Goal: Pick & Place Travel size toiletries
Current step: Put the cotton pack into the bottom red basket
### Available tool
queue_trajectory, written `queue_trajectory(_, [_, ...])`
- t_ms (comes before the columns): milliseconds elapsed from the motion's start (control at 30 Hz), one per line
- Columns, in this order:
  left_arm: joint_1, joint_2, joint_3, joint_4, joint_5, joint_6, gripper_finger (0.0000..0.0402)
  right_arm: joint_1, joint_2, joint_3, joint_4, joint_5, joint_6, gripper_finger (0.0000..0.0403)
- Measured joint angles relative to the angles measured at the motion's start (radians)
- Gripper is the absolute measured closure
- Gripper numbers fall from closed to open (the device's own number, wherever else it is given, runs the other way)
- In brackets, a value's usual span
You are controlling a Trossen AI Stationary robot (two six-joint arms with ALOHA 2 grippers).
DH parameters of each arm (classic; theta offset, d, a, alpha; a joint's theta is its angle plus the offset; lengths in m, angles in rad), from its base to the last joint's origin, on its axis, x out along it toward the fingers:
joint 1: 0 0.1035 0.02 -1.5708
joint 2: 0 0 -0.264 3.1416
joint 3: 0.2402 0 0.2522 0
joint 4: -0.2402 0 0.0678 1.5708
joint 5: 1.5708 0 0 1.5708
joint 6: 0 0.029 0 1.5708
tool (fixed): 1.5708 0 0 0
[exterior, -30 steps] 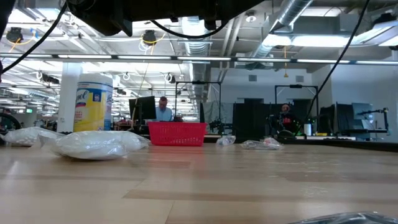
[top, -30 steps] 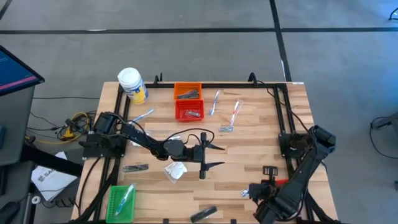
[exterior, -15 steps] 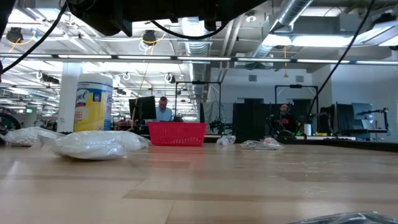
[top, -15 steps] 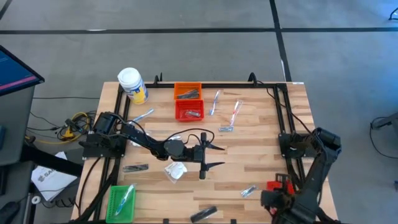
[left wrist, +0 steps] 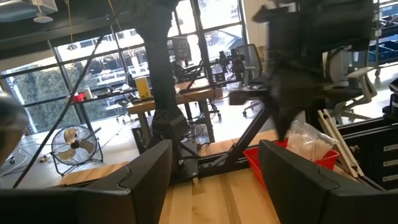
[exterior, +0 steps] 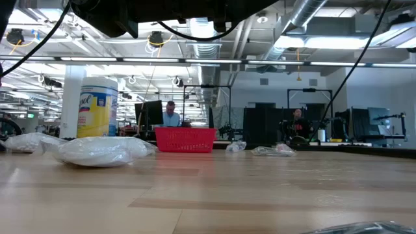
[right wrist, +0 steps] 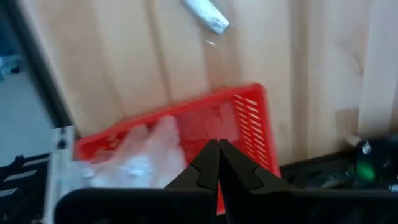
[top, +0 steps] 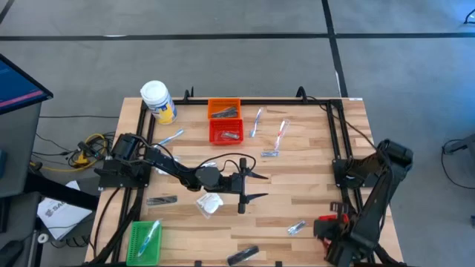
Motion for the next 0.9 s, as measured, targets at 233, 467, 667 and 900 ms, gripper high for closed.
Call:
queue_trajectory(233, [0.000,0.000,0.000,0.000,0.000,0.003,0.0170,0.055,-0.111,-0.187,0.224,-0.024,0.021,0.0403])
queue_trajectory(467, [0.000,0.000,0.000,0.001,0.000,0.003,0.0170,0.058,-0.066,-0.272,0.251,-0.112,0.014,0.0403])
queue_trajectory(667, [0.000,0.000,0.000,0.001,0.000,0.003,0.0170,0.046,-0.017,-0.273,0.375,-0.142,-0.053,0.0403])
queue_trajectory(900, [0.000,0.000,0.000,0.001,0.000,0.003,0.0170,0.046,-0.012,-0.273,0.427,-0.186,-0.070,0.0403])
